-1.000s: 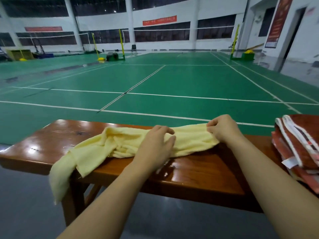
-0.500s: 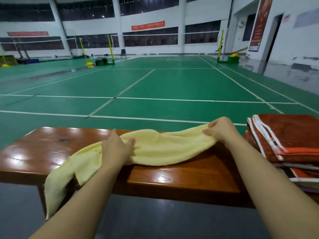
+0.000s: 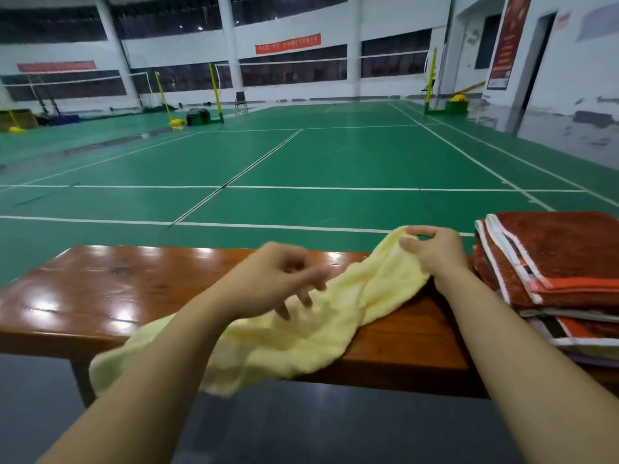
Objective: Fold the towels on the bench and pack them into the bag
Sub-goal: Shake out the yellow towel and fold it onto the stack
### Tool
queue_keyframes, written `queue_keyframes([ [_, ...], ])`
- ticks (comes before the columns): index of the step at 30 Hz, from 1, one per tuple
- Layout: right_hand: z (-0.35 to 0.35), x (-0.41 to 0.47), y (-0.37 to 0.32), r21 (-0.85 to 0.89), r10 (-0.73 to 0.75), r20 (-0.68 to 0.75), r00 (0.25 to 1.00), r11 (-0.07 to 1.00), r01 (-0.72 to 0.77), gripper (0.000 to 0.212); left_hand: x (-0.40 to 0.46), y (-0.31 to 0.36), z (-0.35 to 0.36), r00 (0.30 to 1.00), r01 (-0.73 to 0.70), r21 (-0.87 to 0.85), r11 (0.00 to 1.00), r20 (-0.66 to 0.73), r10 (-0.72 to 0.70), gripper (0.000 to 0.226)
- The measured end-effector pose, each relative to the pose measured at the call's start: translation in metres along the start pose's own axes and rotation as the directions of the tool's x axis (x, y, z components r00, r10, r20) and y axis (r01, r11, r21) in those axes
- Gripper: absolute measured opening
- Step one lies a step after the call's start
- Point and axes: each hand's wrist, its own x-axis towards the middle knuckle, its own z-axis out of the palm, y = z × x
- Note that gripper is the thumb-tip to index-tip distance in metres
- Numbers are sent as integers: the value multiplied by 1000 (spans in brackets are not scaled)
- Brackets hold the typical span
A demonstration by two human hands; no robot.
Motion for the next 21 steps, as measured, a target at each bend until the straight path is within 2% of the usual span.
queue_keyframes([
  [1,-1,0,0,7,0,1,1000,1000,0,28,5,-7,-3,987,3,25,1000,-162,1,27],
  [2,-2,0,1,16,2,-2,1000,1000,-2,28,12,-18,-5,961,45,131,990,-275,-7,25],
  [3,-2,1,1,30,6,-5,1000,1000,-5,27,15,-28,-5,954,116,256,960,-299,-35,26],
  [4,-1,1,2,54,13,-2,1000,998,-13,27,17,-36,-1,962,179,348,920,-259,-89,31],
  [6,0,3,3,143,50,24,998,988,-53,26,19,-47,11,962,270,395,878,-152,-228,38],
  [9,1,6,3,343,125,87,988,928,-147,25,24,-47,20,953,302,310,902,-121,-278,29],
  [11,0,7,2,448,148,131,980,873,-192,21,23,-46,20,967,253,307,917,-64,-246,24],
  [13,0,8,0,509,162,158,974,832,-221,21,18,-45,18,976,216,244,945,-64,-206,22],
  [17,-1,9,-5,609,152,207,967,753,-248,26,16,-52,8,956,203,-64,977,-201,-211,26],
  [21,-4,9,-16,678,106,235,966,695,-241,28,16,-61,1,937,177,-337,925,-231,-263,33],
])
